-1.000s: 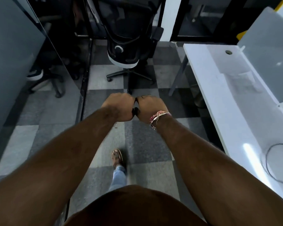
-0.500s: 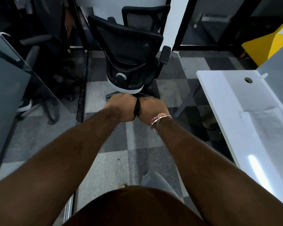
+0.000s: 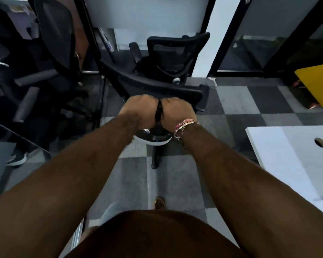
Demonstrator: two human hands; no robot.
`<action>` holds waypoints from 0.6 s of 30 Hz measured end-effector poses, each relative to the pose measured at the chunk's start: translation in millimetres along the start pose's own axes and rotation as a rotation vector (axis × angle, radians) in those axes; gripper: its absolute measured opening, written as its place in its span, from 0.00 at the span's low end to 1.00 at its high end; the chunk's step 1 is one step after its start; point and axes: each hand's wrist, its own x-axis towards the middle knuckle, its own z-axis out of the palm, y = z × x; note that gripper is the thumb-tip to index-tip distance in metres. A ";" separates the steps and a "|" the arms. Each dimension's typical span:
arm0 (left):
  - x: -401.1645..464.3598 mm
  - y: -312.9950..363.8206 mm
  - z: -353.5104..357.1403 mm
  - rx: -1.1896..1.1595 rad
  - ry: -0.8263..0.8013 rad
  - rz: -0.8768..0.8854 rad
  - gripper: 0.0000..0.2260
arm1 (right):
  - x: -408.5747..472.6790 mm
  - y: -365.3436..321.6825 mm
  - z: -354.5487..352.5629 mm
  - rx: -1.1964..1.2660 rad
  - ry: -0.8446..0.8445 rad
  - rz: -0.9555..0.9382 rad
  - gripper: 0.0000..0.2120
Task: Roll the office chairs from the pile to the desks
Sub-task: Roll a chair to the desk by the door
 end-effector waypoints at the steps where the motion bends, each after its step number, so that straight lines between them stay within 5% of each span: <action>1: 15.6 -6.2 -3.5 0.003 0.026 -0.064 0.12 | 15.9 2.3 3.1 0.008 0.028 0.010 0.12; 5: 69.5 -53.2 -2.1 -0.049 0.104 0.168 0.19 | 83.4 7.2 25.1 0.001 0.099 0.023 0.21; 10: 124.6 -97.9 14.6 -0.080 -0.020 0.247 0.22 | 136.9 -3.0 59.8 0.035 0.026 0.128 0.16; 18: 192.1 -141.9 29.1 0.094 -0.112 0.459 0.08 | 197.1 -20.1 88.3 -0.055 -0.250 0.317 0.07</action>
